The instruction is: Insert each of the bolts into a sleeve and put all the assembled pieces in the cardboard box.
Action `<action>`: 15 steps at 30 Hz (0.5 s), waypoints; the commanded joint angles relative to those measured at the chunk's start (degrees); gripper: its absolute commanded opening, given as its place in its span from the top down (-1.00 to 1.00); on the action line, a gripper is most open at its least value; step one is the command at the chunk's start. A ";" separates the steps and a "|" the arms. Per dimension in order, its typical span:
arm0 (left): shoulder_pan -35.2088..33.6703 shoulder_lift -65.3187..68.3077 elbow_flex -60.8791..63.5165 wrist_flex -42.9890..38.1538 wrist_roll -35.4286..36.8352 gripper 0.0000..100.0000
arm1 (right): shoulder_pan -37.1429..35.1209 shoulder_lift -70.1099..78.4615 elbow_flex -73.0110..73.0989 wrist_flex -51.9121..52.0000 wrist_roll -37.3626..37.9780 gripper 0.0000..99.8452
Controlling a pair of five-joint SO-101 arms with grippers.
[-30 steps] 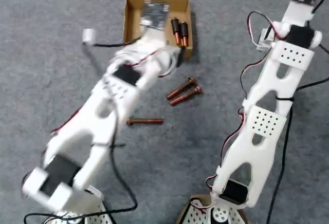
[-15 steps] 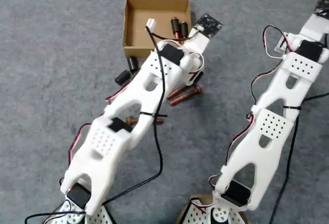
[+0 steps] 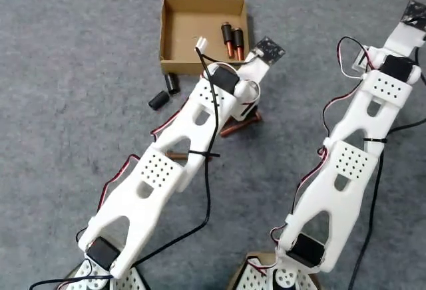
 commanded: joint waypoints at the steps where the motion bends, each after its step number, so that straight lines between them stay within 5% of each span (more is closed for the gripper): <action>1: -0.70 -0.13 -2.90 -1.49 0.00 0.67 | -0.04 -1.45 -2.68 -1.41 -0.44 1.00; 15: -0.53 2.59 -3.25 -4.48 -0.09 0.96 | -0.13 -1.19 -2.68 -1.41 -0.44 1.00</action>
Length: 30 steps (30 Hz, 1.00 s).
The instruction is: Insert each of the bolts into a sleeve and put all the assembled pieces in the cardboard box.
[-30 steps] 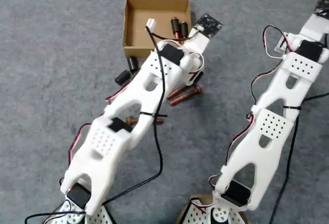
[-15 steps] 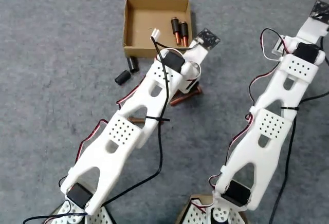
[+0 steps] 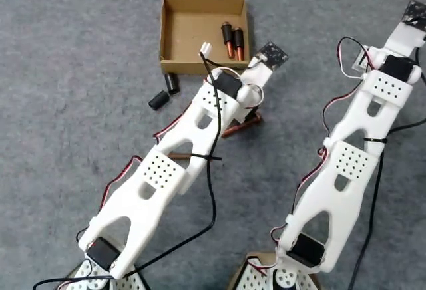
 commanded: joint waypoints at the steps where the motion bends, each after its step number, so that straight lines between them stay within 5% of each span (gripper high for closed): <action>1: -0.97 -0.22 -2.02 -1.41 -0.09 0.96 | -0.13 -1.19 -2.68 -1.41 -0.44 1.00; 12: -5.54 -3.21 -13.01 16.44 0.00 0.96 | -2.42 -2.15 -2.95 1.58 -0.35 1.00; 22: -8.62 -20.26 -11.69 21.63 1.32 0.96 | -5.05 -19.47 -2.77 20.40 5.98 1.00; 30: -10.55 -41.19 14.51 21.71 2.99 0.96 | -10.86 -32.04 -2.59 25.58 14.24 1.00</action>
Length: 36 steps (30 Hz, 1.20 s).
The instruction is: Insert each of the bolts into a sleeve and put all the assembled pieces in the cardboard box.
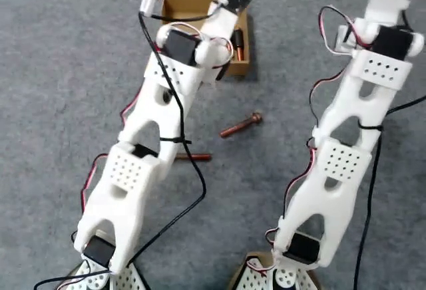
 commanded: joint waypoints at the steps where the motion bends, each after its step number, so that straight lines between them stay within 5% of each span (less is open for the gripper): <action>1: -2.99 -14.29 16.09 0.97 0.35 0.96 | -1.80 -9.36 -1.98 1.05 3.08 1.00; 9: -15.82 -33.98 51.69 -0.79 -1.85 0.96 | -4.79 -32.84 24.84 0.97 4.57 1.00; 15: -25.41 -44.79 79.21 -15.03 -2.02 0.96 | -11.74 -50.95 54.29 -3.43 7.38 1.00; 22: -26.64 -60.62 103.56 -31.38 -1.85 0.96 | -17.54 -66.15 81.89 -17.41 7.30 1.00; 28: -26.81 -61.93 112.09 -44.57 -1.67 0.96 | -19.56 -72.31 102.55 -32.44 7.03 1.00; 36: -26.81 -59.65 112.26 -45.89 0.00 0.94 | -19.91 -72.75 119.43 -49.49 7.38 1.00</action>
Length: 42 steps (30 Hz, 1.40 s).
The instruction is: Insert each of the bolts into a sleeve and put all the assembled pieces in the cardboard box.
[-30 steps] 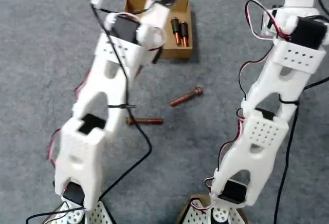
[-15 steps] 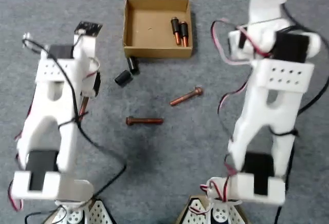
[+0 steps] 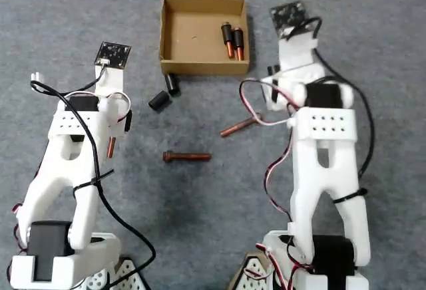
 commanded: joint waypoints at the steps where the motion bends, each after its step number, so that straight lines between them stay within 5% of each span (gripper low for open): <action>1: -0.79 1.36 -0.97 0.53 2.90 0.90 | -0.57 -2.86 3.56 -7.30 0.62 1.00; 8: -1.76 17.10 -12.57 9.49 6.24 0.76 | -0.22 -2.86 -0.92 -7.38 3.78 1.00; 16: -2.64 24.48 -26.11 21.27 1.93 0.75 | -0.04 -2.86 -5.05 -7.38 3.78 1.00; 27: -2.37 24.84 -24.62 20.66 -6.68 0.75 | -0.22 -2.86 -5.32 -6.15 3.78 1.00; 42: 4.13 30.11 -24.88 18.29 -6.86 0.75 | -0.13 -2.86 -5.93 -6.15 3.78 1.00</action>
